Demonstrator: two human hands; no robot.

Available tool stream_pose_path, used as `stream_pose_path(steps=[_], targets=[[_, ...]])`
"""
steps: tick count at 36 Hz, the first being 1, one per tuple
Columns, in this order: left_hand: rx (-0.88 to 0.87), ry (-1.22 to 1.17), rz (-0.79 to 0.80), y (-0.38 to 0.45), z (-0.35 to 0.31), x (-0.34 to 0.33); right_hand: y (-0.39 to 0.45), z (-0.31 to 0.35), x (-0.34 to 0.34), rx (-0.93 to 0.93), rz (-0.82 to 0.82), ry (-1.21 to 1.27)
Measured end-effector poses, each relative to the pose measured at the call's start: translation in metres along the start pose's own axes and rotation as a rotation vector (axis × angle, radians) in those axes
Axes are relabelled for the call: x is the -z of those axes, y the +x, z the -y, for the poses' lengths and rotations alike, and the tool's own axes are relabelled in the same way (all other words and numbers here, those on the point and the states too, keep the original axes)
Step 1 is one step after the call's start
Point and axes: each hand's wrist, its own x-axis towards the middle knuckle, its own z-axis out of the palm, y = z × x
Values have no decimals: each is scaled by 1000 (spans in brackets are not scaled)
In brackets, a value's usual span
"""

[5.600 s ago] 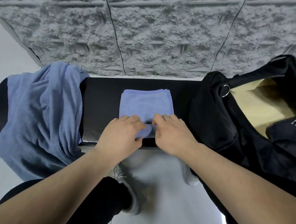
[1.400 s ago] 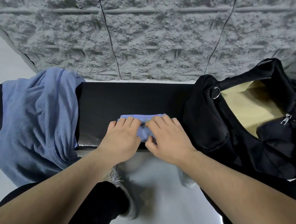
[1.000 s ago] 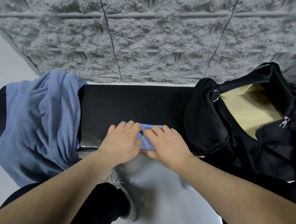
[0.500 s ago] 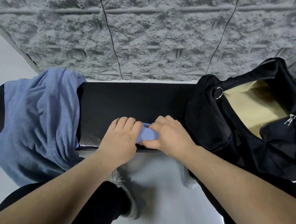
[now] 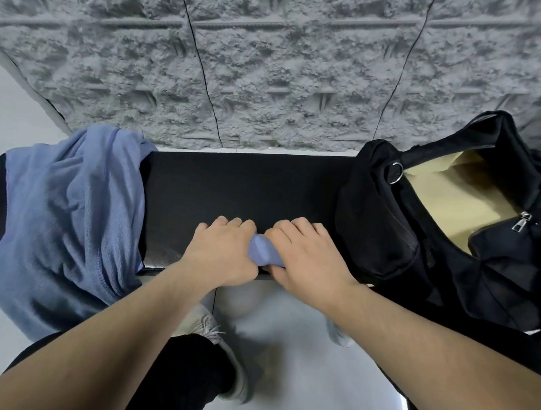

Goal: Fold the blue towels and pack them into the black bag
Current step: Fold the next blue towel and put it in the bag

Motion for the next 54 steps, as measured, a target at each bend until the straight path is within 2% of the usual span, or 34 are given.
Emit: stream_pose_path(steps=[4,8,14,19,25,31,36,39,44,50,54], targets=[[-56,60,-123,-9,4,-8,3,-3,3,-29,80,57],[-121,104,-313,-12,11,-19,8,-8,6,-31,129,95],[-119,48,-259,-6,10,-9,11,-10,11,-80,231,219],[-181,27,-298,-2,11,-5,9,-12,20,-177,342,376],[-234,71,-364,-7,5,-2,4,-14,33,-223,392,487],[-344,154,-562,-18,0,9,-4,-11,54,-335,395,841],[-485,108,-706,-29,-10,21,-15,-16,81,-454,515,1179],[-567,77,-777,-36,-23,32,-23,-18,100,-474,574,1299],[-677,39,-834,-39,-46,54,-40,-20,127,-500,675,1620],[-800,-11,-931,-47,-86,80,-55,-34,159,-514,525,1731],[-785,-6,-861,-43,-109,89,-67,-43,184,-580,598,1615]])
